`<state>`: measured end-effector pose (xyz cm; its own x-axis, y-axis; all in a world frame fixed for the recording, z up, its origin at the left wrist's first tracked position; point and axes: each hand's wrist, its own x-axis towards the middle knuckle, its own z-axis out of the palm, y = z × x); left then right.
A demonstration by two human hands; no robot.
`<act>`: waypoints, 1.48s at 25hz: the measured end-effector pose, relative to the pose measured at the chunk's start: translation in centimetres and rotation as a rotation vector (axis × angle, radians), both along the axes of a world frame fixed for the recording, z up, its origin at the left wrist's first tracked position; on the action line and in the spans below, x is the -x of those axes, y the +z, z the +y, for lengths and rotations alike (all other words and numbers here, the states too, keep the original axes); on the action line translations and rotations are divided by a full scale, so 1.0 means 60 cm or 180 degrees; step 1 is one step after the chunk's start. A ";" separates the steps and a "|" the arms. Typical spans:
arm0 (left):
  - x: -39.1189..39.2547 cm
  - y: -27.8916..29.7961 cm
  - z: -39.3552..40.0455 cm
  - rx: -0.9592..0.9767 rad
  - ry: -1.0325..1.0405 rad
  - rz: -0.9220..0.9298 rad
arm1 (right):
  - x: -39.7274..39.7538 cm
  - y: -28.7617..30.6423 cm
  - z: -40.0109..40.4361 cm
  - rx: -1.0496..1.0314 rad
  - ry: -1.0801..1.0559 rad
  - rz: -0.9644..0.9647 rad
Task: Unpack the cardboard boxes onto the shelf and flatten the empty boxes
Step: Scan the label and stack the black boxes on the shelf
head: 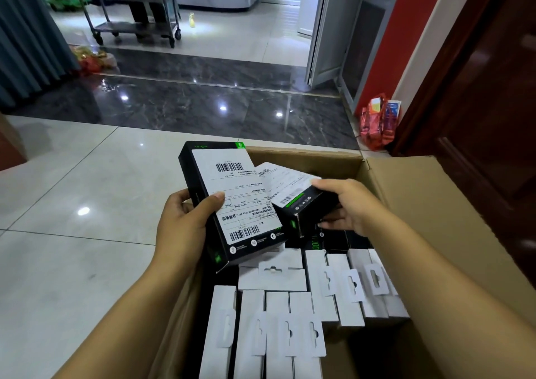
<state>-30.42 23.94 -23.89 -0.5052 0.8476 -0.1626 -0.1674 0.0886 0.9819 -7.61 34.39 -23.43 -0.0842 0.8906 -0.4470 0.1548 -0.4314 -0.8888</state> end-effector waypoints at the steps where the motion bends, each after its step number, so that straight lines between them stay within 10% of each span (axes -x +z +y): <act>1: 0.000 0.000 -0.002 0.0012 0.0006 -0.0001 | 0.002 -0.005 -0.008 0.0102 -0.0024 -0.0008; 19: -0.021 0.011 -0.022 0.0150 -0.0430 0.0593 | -0.029 0.031 -0.127 -0.0547 -0.0237 0.1405; 37: -0.048 0.056 -0.111 -0.0571 -0.0907 0.0393 | 0.016 0.040 -0.246 -0.0788 0.0418 0.1221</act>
